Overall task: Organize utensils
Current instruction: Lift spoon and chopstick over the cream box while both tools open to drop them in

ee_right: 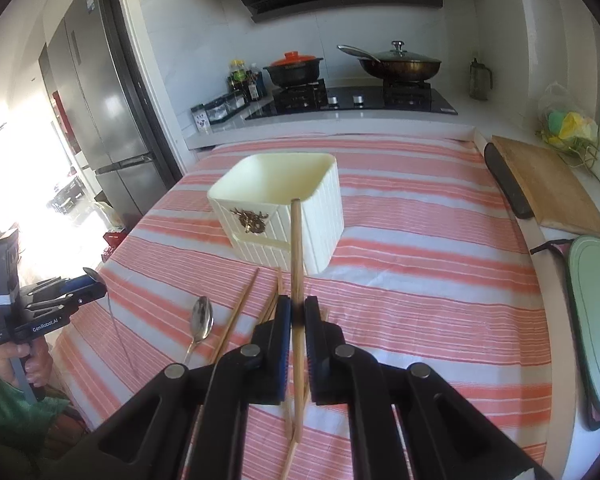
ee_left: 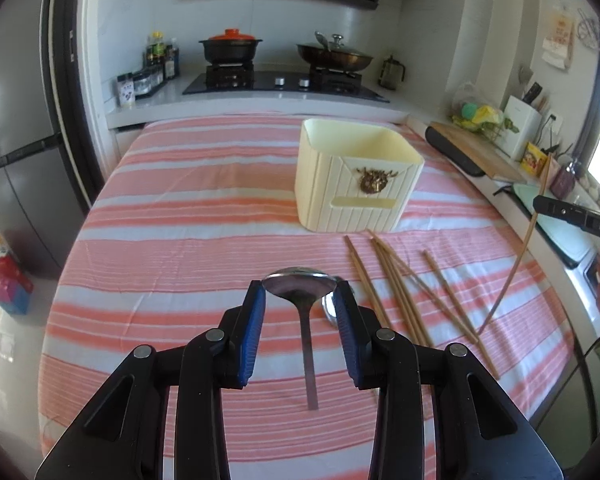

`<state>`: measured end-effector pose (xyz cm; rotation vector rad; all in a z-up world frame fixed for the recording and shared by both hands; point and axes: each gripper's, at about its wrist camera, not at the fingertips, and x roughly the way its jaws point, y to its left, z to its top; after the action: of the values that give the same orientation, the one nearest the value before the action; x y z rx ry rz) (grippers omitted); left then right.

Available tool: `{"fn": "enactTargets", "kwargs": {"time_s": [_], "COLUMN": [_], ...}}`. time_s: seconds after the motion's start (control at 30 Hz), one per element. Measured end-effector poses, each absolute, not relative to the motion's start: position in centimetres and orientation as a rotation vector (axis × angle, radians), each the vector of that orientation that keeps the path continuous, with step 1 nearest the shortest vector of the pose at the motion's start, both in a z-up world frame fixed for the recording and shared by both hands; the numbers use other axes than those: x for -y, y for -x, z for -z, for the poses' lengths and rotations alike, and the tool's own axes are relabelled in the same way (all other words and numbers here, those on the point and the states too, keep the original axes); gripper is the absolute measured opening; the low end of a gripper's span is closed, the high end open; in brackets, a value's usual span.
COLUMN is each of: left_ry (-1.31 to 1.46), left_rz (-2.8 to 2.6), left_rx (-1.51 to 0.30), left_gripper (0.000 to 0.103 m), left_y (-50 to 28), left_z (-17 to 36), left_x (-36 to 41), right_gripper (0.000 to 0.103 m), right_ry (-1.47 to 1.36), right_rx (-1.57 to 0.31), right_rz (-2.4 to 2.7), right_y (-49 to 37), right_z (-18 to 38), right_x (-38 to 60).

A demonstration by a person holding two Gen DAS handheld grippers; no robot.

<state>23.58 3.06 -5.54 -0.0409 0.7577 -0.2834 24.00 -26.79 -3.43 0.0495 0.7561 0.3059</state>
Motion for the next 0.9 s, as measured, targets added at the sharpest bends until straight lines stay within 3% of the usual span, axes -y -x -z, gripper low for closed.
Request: {"fn": "enactTargets", "kwargs": {"time_s": [0.27, 0.63, 0.8, 0.9], "left_ry": [0.091, 0.141, 0.169, 0.157], "left_rz": [0.345, 0.343, 0.312, 0.303], "left_rx": [-0.709, -0.515, -0.476, -0.543], "left_gripper": [0.036, 0.036, 0.036, 0.036], "left_y": [-25.3, -33.5, -38.7, -41.7], "left_z": [0.9, -9.2, -9.1, -6.6], "left_x": [-3.2, -1.2, 1.1, 2.8], "right_gripper": [0.007, 0.007, 0.007, 0.007], "right_ry": [-0.052, -0.066, -0.066, -0.06], "right_rx": [-0.616, -0.427, -0.402, -0.451], "right_rz": [-0.312, -0.3, -0.261, -0.258], "right_y": [-24.2, -31.5, -35.8, -38.3], "right_z": [-0.7, -8.5, -7.6, -5.3], "right_x": [25.2, 23.4, 22.9, 22.7]}}
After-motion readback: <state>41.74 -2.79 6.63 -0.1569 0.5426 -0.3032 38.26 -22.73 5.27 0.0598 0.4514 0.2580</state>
